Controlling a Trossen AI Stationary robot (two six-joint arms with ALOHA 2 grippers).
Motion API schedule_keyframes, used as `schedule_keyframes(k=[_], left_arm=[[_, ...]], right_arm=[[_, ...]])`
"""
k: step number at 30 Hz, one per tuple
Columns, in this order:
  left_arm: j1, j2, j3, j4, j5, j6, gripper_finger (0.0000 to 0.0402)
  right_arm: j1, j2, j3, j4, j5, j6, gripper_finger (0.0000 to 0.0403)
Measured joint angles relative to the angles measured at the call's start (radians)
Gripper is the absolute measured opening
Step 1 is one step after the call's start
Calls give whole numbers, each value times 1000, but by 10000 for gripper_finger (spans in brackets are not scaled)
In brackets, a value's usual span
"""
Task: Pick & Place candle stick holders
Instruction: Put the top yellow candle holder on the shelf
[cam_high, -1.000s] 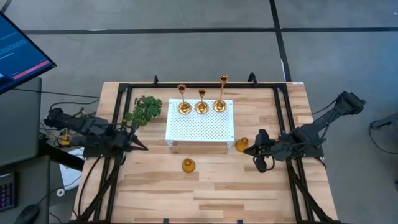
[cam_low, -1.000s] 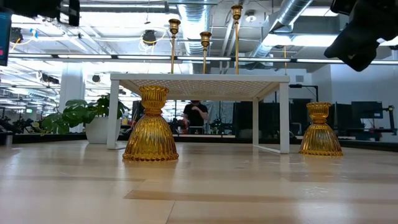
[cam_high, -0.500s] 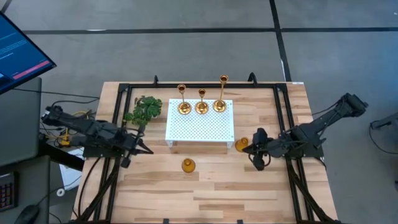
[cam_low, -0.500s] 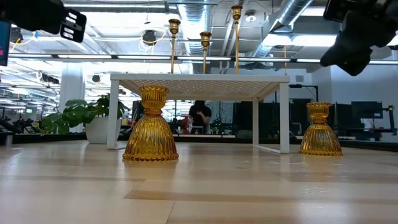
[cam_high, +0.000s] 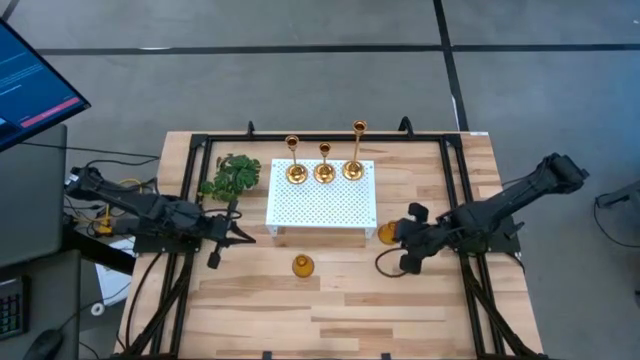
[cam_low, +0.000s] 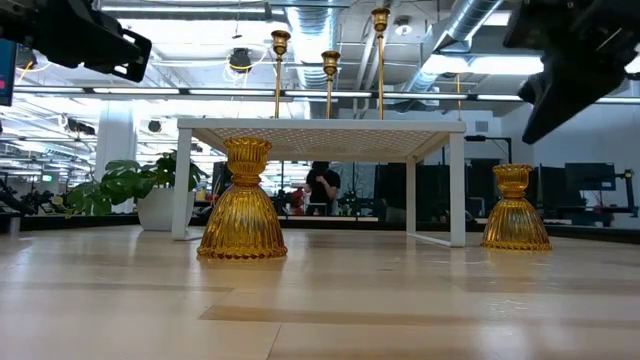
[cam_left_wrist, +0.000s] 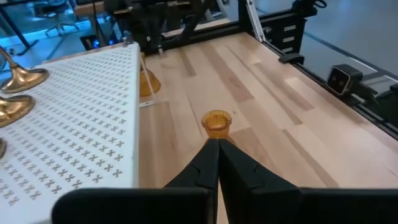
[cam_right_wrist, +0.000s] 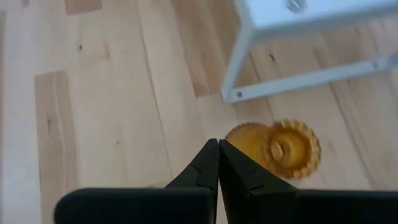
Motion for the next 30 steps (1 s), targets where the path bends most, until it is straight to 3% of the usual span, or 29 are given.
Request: schedule_keyframes(k=[5, 19, 30], left_arm=[[0, 1, 1, 3, -1, 0, 8], [0, 1, 1, 3, -1, -1, 8], [0, 1, 1, 2, -1, 0, 8]], right_arm=[[-9, 72, 48, -3, 4, -104, 9], [-60, 214, 49, -5, 6, -119, 126], [-58, 131, 49, 0, -1, -119, 124]])
